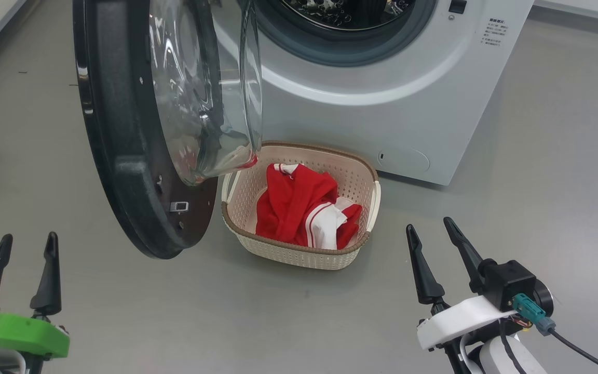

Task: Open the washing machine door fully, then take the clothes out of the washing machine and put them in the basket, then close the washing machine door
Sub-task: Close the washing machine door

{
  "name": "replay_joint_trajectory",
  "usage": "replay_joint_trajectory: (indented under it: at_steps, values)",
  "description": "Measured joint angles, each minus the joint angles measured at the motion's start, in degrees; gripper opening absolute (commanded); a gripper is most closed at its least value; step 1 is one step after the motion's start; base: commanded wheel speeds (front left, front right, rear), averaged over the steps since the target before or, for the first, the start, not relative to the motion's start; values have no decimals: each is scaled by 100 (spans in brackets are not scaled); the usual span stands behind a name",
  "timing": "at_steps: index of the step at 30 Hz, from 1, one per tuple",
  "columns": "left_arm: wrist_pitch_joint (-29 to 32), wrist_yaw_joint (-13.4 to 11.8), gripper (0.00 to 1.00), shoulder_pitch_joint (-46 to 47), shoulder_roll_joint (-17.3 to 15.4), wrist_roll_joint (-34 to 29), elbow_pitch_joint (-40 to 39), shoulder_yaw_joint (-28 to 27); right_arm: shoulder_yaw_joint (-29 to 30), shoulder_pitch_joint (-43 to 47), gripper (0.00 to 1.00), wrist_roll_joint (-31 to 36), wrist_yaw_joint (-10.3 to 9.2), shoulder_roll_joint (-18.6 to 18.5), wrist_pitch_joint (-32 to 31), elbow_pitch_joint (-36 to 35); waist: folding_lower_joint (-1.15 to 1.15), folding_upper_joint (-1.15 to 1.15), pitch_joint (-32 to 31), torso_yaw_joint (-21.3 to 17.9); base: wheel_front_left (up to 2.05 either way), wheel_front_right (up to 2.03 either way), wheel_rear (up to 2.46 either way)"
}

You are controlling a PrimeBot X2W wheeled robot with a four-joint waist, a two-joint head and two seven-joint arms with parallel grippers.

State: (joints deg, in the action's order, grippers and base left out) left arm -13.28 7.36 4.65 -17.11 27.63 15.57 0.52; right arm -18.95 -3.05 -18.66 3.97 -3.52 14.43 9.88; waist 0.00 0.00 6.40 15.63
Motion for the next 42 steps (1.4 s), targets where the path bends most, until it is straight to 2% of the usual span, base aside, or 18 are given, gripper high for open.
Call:
replay_joint_trajectory:
  at_steps: [24, 26, 27, 28, 38, 42]
  values:
    - [-49, 0, 100, 5, -88, 1, 70, 83, -18, 4, 100, 0, 0, 2, 0, -7, 0, 0, 13, -12, 0, 0, 0]
    - [-49, 0, 84, 5, -96, 1, 75, 88, -23, 5, 100, 0, 0, 3, 0, -7, 0, 0, 9, -14, 0, 0, 0]
    - [-49, 0, 21, 5, -102, 2, 78, 97, -24, 5, 100, 0, 0, 3, 0, -7, 0, 0, 7, -15, 0, 0, 0]
    - [-49, 0, 0, 5, -108, 2, 80, 112, -24, 6, 100, 0, 0, 3, 0, -7, 0, 0, 5, -16, 0, 0, 0]
    - [-98, 0, 0, 12, -207, 127, 7, 170, -41, 10, 100, 0, 0, 5, 0, -4, 0, 0, -10, -21, 0, 0, 0]
    - [-94, 0, 0, 30, -249, 354, -99, 199, -60, 10, 100, 0, 1, 9, 0, -1, 0, 0, -12, -29, 0, 0, 0]
